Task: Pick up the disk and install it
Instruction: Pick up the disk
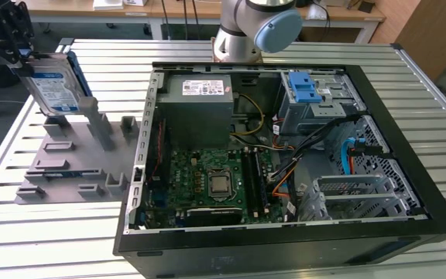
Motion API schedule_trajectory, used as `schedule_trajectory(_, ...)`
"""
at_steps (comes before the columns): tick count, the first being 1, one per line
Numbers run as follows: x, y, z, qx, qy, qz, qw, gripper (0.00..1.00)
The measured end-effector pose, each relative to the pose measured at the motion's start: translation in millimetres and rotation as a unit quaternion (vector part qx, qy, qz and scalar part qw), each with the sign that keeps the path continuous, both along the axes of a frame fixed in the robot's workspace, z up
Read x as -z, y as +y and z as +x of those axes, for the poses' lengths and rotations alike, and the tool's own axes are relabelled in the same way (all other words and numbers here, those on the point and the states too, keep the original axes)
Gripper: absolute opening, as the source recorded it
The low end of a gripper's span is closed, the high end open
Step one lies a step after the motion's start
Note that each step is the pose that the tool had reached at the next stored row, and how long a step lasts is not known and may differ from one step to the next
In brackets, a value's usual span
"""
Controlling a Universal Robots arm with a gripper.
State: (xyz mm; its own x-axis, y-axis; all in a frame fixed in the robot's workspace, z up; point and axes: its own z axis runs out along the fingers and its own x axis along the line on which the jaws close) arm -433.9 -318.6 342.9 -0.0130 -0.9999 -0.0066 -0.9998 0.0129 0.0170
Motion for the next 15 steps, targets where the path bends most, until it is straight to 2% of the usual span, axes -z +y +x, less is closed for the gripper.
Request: schedule_trajectory(15, -5.2, 0.4, 0.0, 0.0, 0.0, 0.0, 1.0, 0.36)
